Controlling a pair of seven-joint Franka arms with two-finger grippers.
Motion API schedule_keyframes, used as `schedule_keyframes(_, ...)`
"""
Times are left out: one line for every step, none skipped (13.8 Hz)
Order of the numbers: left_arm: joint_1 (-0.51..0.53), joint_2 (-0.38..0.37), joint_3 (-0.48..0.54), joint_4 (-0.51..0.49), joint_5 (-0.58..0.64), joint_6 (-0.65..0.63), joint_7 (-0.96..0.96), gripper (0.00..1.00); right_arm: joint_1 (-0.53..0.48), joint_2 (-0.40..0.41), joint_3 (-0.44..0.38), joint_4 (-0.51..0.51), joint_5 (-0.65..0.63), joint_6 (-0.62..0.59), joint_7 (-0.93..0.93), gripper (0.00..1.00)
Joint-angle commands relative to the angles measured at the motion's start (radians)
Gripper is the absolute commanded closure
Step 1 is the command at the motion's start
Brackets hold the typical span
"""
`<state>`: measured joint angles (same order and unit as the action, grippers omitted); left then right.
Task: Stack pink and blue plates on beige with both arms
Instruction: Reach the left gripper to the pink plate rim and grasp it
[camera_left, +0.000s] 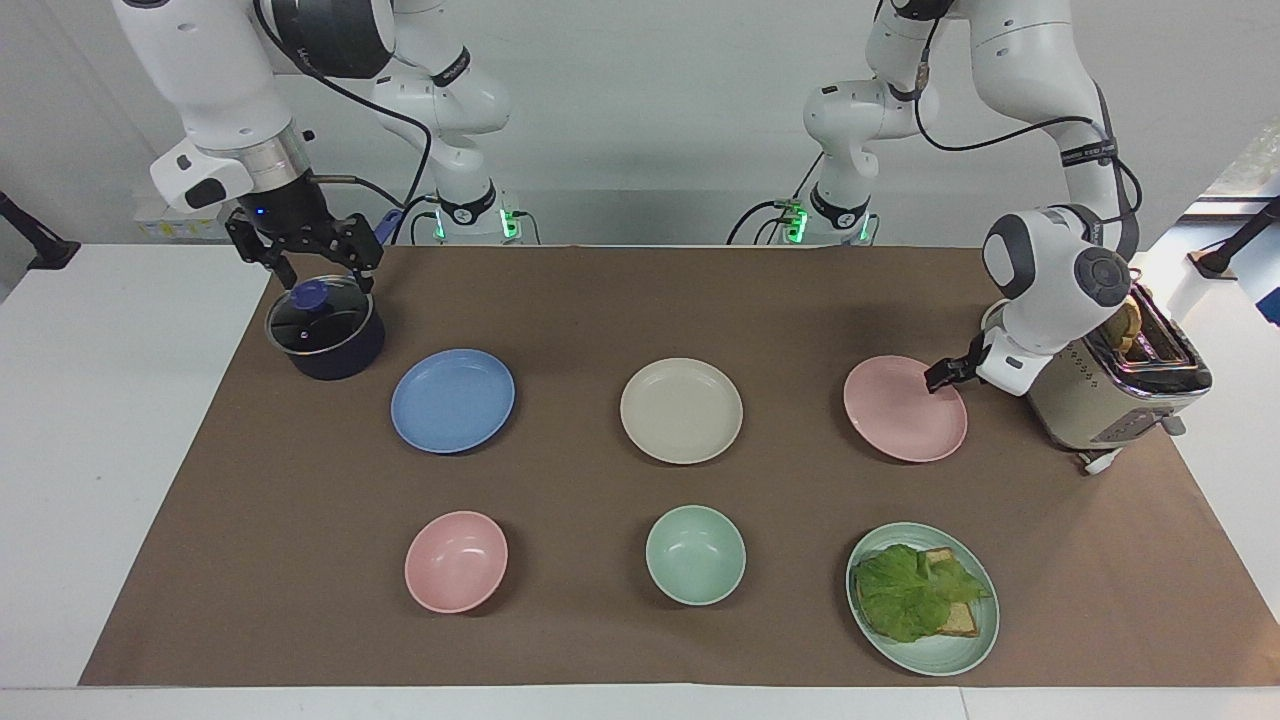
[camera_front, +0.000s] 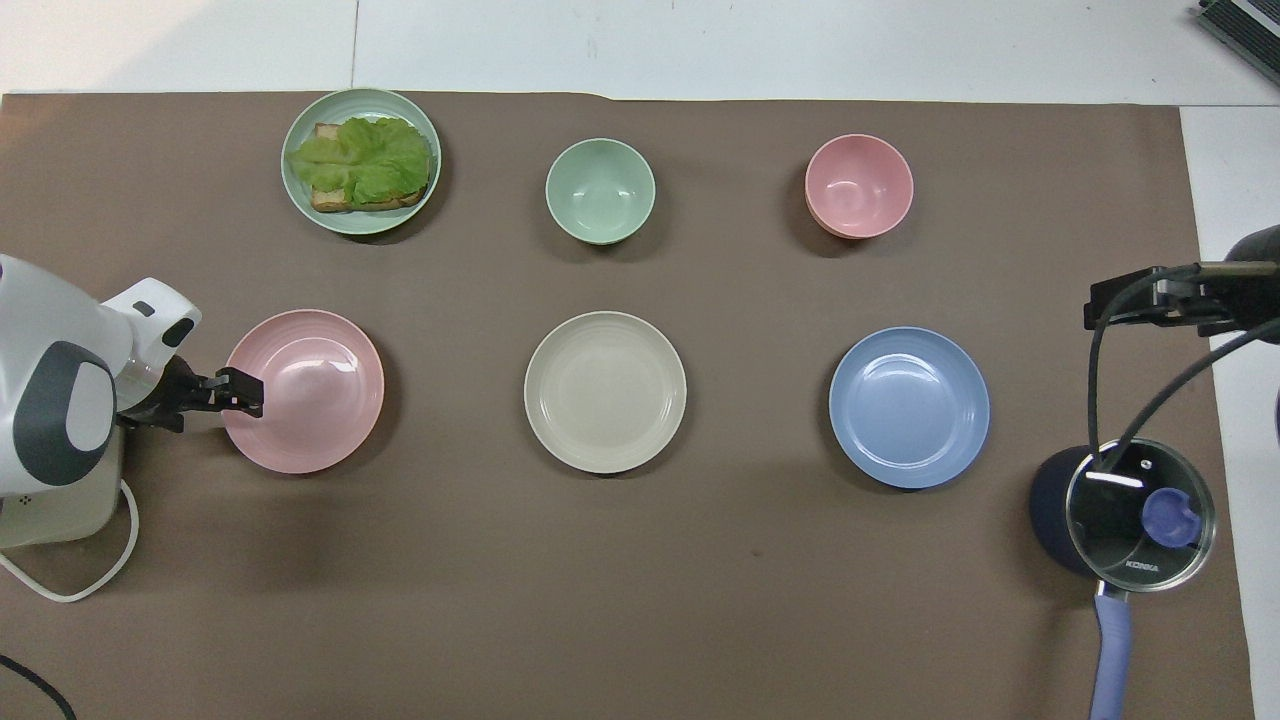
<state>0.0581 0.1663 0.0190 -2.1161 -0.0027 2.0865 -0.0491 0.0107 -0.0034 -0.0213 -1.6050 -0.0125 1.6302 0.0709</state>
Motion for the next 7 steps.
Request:
schedule_keyframes(0.006, -0.025, -0.007, -0.038, -0.010, 0.014, -0.008, 0.00, -0.012, -0.030, 0.006, -0.038, 0.023, 0.013, -0.031, 0.00)
schedule_keyframes(0.006, -0.025, -0.005, -0.038, -0.010, -0.002, -0.008, 0.35, -0.014, -0.030, 0.006, -0.038, 0.023, 0.013, -0.031, 0.00)
schedule_keyframes(0.003, -0.027, -0.007, -0.038, -0.010, -0.008, -0.006, 0.75, -0.012, -0.030, 0.006, -0.038, 0.023, 0.013, -0.031, 0.00)
schedule_keyframes(0.003, -0.027, -0.007, -0.038, -0.010, -0.008, -0.006, 1.00, -0.014, -0.030, 0.006, -0.038, 0.023, 0.013, -0.031, 0.00)
schedule_keyframes(-0.003, -0.027, -0.005, -0.038, -0.010, -0.010, -0.011, 1.00, -0.014, -0.032, 0.006, -0.038, 0.023, 0.013, -0.031, 0.00)
schedule_keyframes(-0.001, -0.027, -0.007, -0.038, -0.010, -0.011, -0.011, 1.00, -0.014, -0.032, 0.006, -0.039, 0.023, 0.013, -0.031, 0.00)
schedule_keyframes(0.002, -0.027, -0.007, -0.038, -0.010, -0.011, -0.009, 1.00, -0.014, -0.032, 0.006, -0.039, 0.023, 0.013, -0.031, 0.00)
